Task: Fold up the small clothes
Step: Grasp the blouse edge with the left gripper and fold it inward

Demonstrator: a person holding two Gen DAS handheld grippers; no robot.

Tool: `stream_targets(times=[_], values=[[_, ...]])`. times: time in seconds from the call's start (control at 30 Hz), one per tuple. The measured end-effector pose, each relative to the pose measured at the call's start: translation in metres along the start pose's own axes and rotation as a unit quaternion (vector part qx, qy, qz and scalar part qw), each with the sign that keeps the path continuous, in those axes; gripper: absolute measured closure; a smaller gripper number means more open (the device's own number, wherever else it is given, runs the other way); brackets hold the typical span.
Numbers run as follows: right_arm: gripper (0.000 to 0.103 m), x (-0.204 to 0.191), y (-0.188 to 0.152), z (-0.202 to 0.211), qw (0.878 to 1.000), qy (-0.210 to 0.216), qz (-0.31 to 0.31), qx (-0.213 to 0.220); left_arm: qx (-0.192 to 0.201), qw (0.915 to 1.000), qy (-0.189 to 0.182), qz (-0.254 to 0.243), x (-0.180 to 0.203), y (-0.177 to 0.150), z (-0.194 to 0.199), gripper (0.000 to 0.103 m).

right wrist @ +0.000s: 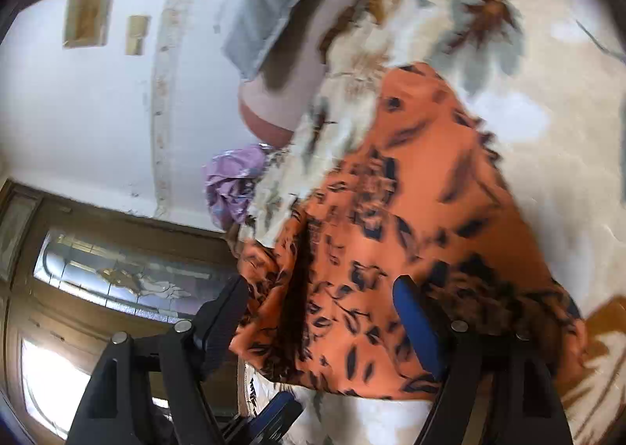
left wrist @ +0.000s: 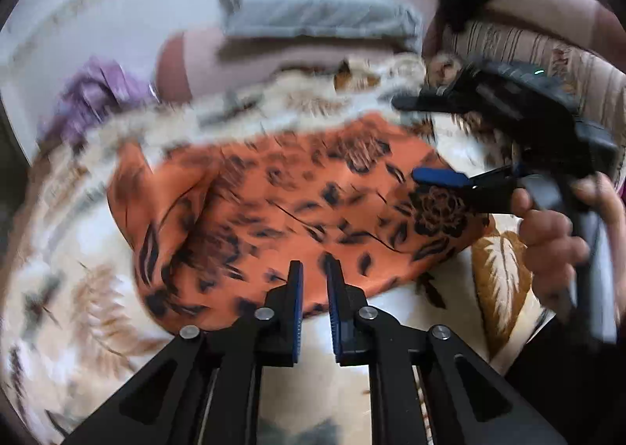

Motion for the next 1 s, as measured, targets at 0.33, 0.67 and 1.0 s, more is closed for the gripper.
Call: stream_targets(times=[0.33,0.67,1.0], values=[[0.024,-0.027,-0.030,-0.045,0.996,-0.037,0.061,-0.053,-0.021,0.9651,0.124,0.230,-0.162,-0.040,0.031,0.021],[0.024,-0.003,-0.035,-0.052,0.994,-0.075,0.042,-0.067,-0.113,0.9251,0.085,0.352,-0.196,-0.083,-0.022,0.021],[0.024,0.001,-0.034,-0.051,0.994,-0.077,0.033,-0.066,-0.072,0.9176,0.068,0.385,-0.212,-0.047,-0.058,0.071]])
Point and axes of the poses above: each gripper's, at about its wrist camera, not at the fingertips, and z roughly against the way its jaws point, x to its right, y to its top, the point moved 3 cm from there along -z, roughly the way its jaws point, and after that the axes turned 1 degree about x, right-handed, at the moved point
